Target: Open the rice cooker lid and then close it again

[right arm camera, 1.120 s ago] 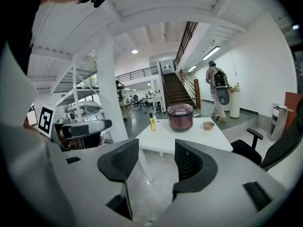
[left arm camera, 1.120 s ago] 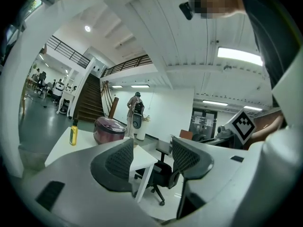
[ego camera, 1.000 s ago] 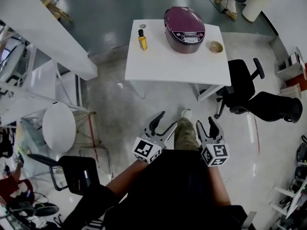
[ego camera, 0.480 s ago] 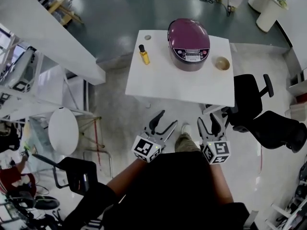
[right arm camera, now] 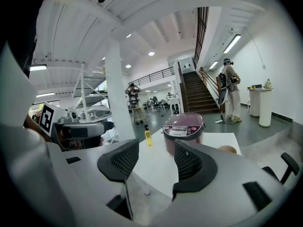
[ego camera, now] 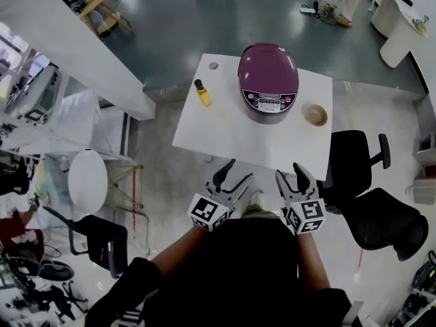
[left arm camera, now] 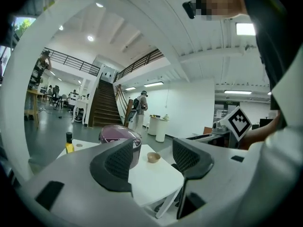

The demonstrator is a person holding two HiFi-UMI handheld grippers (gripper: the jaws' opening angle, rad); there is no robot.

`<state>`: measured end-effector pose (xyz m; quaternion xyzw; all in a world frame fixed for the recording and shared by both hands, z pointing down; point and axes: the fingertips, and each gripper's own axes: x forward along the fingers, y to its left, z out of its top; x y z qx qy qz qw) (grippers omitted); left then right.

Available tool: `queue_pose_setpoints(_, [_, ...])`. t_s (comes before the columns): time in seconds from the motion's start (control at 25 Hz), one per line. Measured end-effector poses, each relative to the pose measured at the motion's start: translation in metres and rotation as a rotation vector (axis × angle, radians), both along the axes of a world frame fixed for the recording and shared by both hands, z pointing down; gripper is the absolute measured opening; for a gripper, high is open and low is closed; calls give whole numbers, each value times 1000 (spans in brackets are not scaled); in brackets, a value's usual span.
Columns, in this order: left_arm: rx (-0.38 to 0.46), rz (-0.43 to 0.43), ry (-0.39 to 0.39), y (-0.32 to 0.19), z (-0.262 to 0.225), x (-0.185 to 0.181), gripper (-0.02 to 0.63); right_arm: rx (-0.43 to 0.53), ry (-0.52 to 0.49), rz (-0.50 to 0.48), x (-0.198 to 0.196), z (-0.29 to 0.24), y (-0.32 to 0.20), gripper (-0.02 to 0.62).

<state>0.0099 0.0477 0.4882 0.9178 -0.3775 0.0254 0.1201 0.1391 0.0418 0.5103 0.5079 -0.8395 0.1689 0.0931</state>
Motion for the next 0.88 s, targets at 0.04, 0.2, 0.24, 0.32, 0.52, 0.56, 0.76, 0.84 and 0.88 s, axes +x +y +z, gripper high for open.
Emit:
queue_pose_setpoints(0.04, [-5, -5, -5, -4, 2, 5, 239, -1, -5, -4, 4, 1, -6, 206])
queue_pose_setpoints(0.2, [-15, -23, -29, -20, 5, 19, 239, -10, -24, -34, 13, 4, -25, 206])
queue_pose_setpoints(0.24, [-20, -32, -34, -23, 6, 21, 239, -13, -28, -42, 15, 5, -29, 206])
queue_pose_setpoints(0.32, [-25, -45, -42, -30, 7, 25, 239, -18, -35, -56, 17, 8, -36, 206])
queue_pose_setpoints(0.52, [-12, -53, -48, -44, 5, 32, 239, -20, -42, -84, 20, 9, -55, 207])
queue_pose_setpoints(0.56, [-12, -56, -47, -48, 5, 33, 239, -20, -42, -87, 20, 9, -60, 206])
queue_pose_setpoints(0.76, [-29, -71, -30, -70, 9, 32, 239, -28, -47, -79, 20, 10, -84, 206])
queue_pose_setpoints(0.84, [-30, -68, -27, -80, 12, 33, 239, -30, -41, -79, 18, 11, -95, 207])
queue_pose_setpoints(0.88, [-29, -64, -23, -86, 12, 33, 239, -31, -37, -79, 17, 11, -100, 207])
